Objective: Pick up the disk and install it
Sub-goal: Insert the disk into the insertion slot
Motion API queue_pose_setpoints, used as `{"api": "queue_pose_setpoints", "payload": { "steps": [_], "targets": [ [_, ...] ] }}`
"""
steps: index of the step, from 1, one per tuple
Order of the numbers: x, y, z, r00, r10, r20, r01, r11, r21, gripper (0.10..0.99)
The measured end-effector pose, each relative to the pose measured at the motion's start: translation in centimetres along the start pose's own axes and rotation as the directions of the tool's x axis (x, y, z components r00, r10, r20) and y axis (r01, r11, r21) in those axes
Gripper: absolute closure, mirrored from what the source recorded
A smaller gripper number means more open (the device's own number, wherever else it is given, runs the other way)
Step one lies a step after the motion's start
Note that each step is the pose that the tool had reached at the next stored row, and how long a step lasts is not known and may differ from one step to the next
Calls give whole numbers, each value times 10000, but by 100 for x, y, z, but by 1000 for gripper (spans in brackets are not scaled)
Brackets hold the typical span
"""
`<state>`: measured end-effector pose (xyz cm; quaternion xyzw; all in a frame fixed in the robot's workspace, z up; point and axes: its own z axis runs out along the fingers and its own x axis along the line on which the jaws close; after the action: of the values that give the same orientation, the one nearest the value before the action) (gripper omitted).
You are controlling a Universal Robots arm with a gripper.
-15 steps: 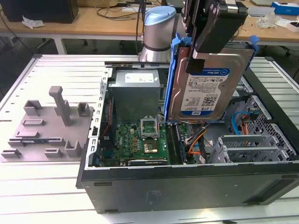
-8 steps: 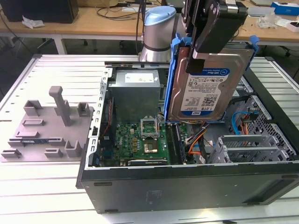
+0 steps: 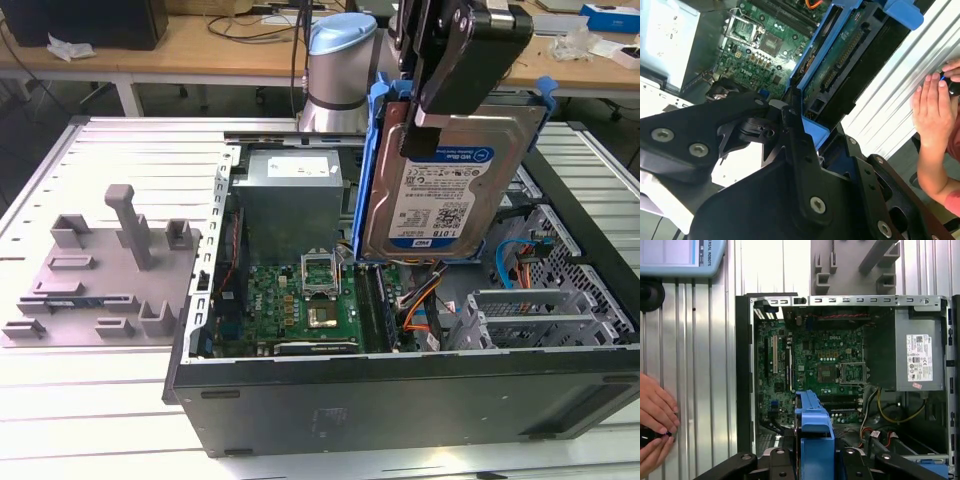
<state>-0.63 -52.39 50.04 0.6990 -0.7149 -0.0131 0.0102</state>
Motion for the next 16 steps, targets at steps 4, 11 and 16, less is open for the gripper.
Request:
{"api": "queue_pose_setpoints", "payload": {
  "steps": [4,11,16],
  "targets": [
    [63,-130,-4,10000,0,2,0,10000,0,718],
    [160,-351,-10,10000,1,13,-1,10000,0,718],
    [181,-600,-13,10000,0,18,0,10000,0,718]
  ]
}}
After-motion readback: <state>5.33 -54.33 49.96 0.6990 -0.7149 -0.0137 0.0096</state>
